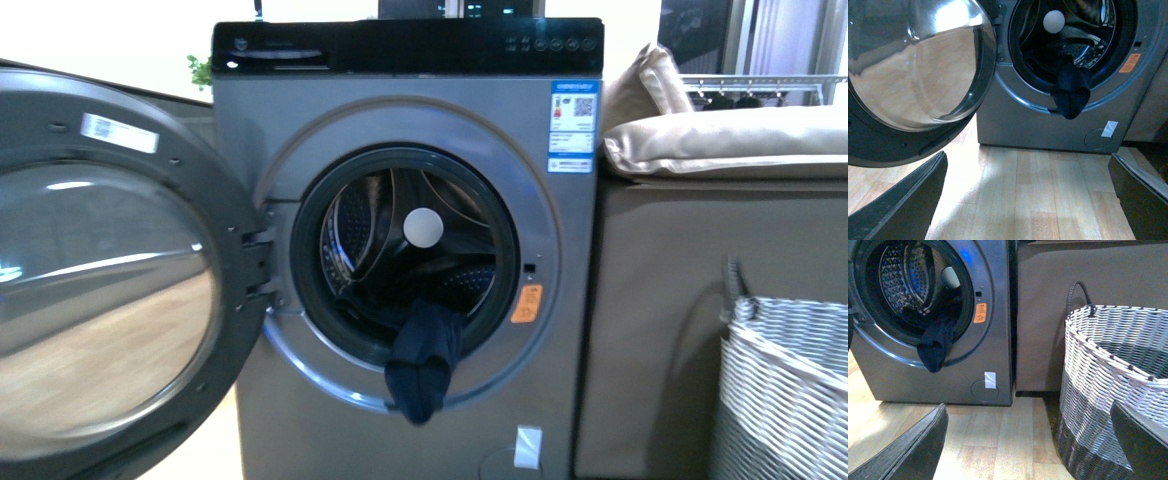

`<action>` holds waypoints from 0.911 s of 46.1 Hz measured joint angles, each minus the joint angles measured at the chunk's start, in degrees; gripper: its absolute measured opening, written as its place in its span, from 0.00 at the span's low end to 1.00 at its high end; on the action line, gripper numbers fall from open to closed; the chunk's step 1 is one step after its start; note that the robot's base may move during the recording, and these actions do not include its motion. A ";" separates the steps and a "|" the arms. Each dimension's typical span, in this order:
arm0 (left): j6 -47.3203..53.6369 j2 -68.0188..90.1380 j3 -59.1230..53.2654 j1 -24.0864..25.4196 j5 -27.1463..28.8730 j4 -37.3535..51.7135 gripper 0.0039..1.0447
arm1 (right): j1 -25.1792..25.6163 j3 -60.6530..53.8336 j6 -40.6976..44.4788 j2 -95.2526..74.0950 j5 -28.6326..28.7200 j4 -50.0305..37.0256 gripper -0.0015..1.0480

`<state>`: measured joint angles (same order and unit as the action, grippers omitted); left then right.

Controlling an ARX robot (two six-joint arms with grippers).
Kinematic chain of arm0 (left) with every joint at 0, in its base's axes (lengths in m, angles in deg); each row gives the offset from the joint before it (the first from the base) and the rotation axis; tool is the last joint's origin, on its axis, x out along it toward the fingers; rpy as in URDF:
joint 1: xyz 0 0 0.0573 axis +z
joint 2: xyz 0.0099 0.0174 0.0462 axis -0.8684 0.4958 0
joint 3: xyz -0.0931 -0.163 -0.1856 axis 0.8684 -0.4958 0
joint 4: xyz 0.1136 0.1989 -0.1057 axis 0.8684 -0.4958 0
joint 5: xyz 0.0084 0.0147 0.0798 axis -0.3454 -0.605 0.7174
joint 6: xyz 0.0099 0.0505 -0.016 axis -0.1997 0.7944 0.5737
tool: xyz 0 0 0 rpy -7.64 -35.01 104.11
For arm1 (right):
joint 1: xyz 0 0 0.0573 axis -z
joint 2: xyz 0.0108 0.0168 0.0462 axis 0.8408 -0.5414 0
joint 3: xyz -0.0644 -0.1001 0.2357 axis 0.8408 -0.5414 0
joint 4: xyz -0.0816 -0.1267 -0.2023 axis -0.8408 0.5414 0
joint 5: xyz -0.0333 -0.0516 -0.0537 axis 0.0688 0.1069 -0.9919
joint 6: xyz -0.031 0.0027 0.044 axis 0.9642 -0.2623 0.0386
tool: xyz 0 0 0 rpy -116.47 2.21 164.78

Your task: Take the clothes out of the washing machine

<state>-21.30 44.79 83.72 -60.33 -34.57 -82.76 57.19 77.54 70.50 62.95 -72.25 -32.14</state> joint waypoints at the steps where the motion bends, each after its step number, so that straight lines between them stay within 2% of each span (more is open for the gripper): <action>1: -0.02 0.09 0.00 0.00 0.00 0.00 0.94 | 0.00 0.00 0.02 0.00 0.02 0.04 0.92; 42: 0.00 0.02 0.00 0.00 0.00 0.00 0.94 | 0.00 0.00 0.00 0.00 -0.02 0.00 0.92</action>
<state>-21.30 44.82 83.72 -60.33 -34.57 -82.76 57.19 77.54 70.50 62.95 -72.27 -32.14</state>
